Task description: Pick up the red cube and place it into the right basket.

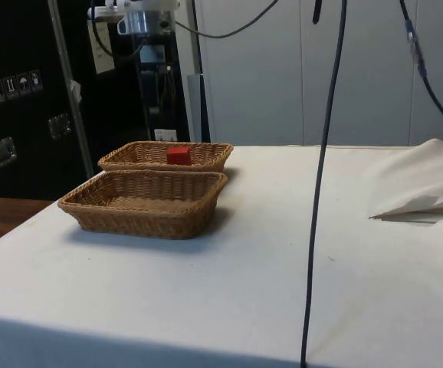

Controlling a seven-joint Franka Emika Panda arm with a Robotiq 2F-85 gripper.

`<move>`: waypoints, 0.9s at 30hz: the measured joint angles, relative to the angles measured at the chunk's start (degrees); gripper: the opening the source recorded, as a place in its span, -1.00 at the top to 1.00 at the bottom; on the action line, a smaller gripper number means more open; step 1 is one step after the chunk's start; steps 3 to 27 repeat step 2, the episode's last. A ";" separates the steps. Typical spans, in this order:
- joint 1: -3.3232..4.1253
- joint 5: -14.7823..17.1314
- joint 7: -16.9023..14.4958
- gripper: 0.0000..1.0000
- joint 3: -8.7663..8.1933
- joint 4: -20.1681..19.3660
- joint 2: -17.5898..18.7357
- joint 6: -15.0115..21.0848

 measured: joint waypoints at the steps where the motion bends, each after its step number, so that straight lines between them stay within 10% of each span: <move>1: 0.06 -0.23 0.40 -1.00 0.00 -0.63 -0.57 0.00; 27: 0.06 -0.23 0.40 -1.00 0.00 -0.63 -0.57 0.00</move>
